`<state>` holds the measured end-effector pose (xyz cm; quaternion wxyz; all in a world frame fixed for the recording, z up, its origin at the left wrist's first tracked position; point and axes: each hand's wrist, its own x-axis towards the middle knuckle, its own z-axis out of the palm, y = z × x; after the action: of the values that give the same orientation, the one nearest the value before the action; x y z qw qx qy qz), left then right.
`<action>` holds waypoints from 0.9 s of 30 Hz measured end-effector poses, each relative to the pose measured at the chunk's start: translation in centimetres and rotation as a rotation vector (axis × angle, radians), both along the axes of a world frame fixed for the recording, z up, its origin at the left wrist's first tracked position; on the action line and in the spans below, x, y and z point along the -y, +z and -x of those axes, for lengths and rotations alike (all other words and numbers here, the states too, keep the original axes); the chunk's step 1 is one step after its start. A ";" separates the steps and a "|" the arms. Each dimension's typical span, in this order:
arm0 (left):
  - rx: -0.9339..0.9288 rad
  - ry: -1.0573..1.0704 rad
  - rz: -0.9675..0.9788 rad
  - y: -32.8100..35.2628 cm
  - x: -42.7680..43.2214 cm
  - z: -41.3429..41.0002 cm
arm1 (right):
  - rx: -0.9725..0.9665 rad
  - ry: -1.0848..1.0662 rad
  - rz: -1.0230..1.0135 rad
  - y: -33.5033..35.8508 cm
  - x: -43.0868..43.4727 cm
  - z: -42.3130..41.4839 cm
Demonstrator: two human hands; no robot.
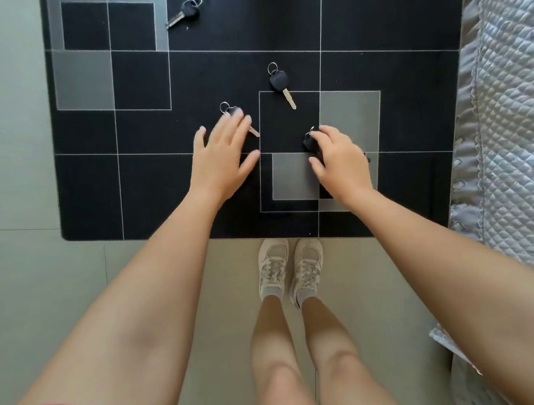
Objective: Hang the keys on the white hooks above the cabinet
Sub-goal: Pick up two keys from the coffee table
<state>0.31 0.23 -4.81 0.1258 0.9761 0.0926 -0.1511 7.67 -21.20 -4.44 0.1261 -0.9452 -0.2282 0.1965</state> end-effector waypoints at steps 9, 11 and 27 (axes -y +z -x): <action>0.039 -0.023 0.120 -1.3 1.3 -2.3 | -0.069 -0.196 -0.039 -1.0 -0.9 -1.4; 0.102 0.012 0.153 -1.3 1.6 -2.2 | -0.102 -0.242 -0.074 -1.0 -0.9 -1.5; 0.112 0.621 0.258 -0.1 5.1 -3.0 | -0.200 -0.465 -0.167 -0.5 -0.5 -1.3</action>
<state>3.27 -4.87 -4.93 0.2930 0.8842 0.3584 -0.0623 8.94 -20.69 -4.95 0.2675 -0.9345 -0.0067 0.2349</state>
